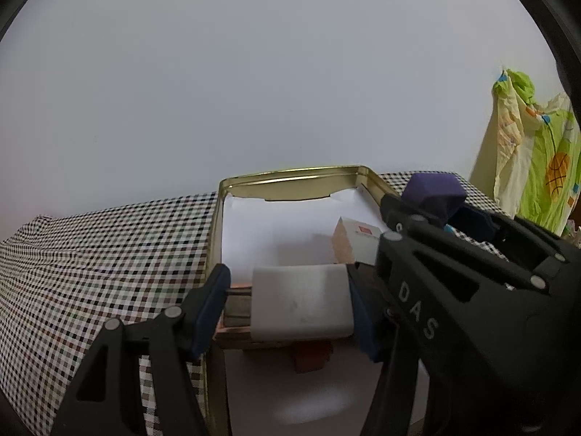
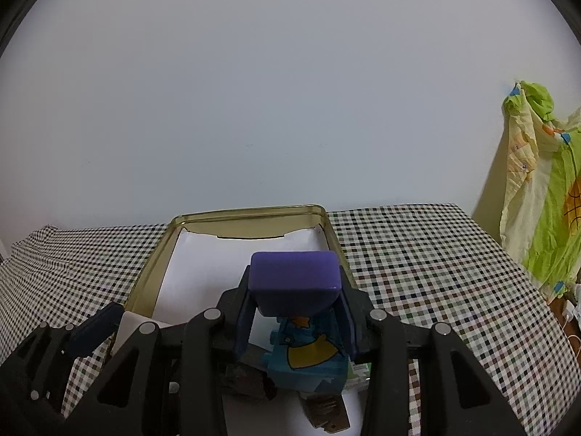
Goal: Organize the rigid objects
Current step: 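Lower and release the white cube and purple cube inside the tray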
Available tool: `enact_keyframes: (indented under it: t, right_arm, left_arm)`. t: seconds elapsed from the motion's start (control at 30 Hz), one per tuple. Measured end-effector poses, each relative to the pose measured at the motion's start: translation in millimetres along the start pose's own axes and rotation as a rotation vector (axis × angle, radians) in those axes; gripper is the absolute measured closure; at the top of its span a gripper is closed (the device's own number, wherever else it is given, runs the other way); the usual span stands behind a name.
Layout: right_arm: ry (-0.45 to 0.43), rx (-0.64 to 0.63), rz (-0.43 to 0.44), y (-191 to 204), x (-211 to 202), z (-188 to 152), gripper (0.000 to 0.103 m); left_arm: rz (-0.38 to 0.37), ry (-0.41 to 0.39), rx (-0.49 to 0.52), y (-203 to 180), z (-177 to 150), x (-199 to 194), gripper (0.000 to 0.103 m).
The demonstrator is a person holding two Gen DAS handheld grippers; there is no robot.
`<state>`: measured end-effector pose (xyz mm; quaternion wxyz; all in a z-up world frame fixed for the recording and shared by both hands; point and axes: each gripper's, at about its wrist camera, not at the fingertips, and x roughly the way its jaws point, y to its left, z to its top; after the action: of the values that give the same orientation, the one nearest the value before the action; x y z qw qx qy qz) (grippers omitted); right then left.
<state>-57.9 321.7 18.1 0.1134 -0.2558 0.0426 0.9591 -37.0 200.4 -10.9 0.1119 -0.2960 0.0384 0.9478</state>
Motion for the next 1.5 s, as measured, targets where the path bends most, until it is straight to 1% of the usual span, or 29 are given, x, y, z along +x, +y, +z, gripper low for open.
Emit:
enact_keyframes:
  t: [0.07,0.13,0.17,0.2,0.23,0.27,0.3,0.33,0.4,0.47,0.53,0.67,0.77,0.83,0.97,1.3,1.43,1.5]
  right_arm:
    - [-0.001,0.004,0.006,0,1,0,0.060]
    - [0.001,0.015,0.032,-1,2,0,0.060]
    - [0.005,0.033,0.069,-3,5,-1,0.058]
    - [0.000,0.046,0.096,-4,6,-1,0.055]
    - [-0.003,0.056,0.117,-6,6,-2,0.044]
    - [-0.003,0.065,0.143,-7,5,-2,0.028]
    - [-0.006,0.071,0.156,-8,4,-2,0.023]
    - [-0.013,0.076,0.158,-10,2,-3,0.020]
    - [-0.037,0.089,0.177,-12,-3,-4,0.020]
    - [-0.052,0.113,0.187,-15,-6,-6,0.019]
    - [-0.060,0.134,0.187,-18,-6,-9,0.016]
    - [-0.065,0.176,0.202,-22,-4,-13,0.016]
    - [-0.090,0.203,0.213,-25,-6,-12,0.016]
    - [-0.105,0.213,0.213,-25,-8,-11,0.016]
    - [-0.118,0.219,0.195,-21,-9,-7,0.016]
    - [-0.130,0.201,0.149,-17,-10,-3,0.016]
    - [-0.155,0.182,0.110,-12,-15,-5,0.016]
    - [-0.181,0.171,0.080,-10,-20,-7,0.016]
  left_arm:
    - [0.000,0.002,-0.002,-1,0,0,0.040]
    - [0.001,0.007,0.008,-2,0,1,0.040]
    - [-0.006,0.017,0.018,-4,1,2,0.040]
    - [-0.018,0.027,0.026,-4,1,2,0.037]
    - [-0.038,0.028,0.028,-5,1,0,0.030]
    - [-0.042,0.024,0.026,-5,1,-2,0.021]
    - [-0.019,0.015,0.019,-4,2,-5,0.014]
    - [-0.006,0.014,0.015,-3,2,-6,0.012]
    - [-0.002,0.020,0.003,1,4,-7,0.004]
    - [-0.003,0.023,-0.011,5,4,-8,0.001]
    - [-0.022,0.016,-0.016,7,3,-10,0.001]
    - [-0.007,-0.010,0.015,4,1,-17,0.001]
    - [0.010,-0.038,0.032,3,0,-23,0.001]
    - [0.006,-0.042,0.028,6,0,-24,0.001]
    - [0.016,-0.038,0.010,14,-1,-22,0.001]
    - [0.037,-0.071,-0.010,23,-7,-27,0.000]
    - [0.042,-0.089,-0.006,23,-10,-31,0.001]
    - [0.045,-0.106,0.000,24,-13,-34,0.000]
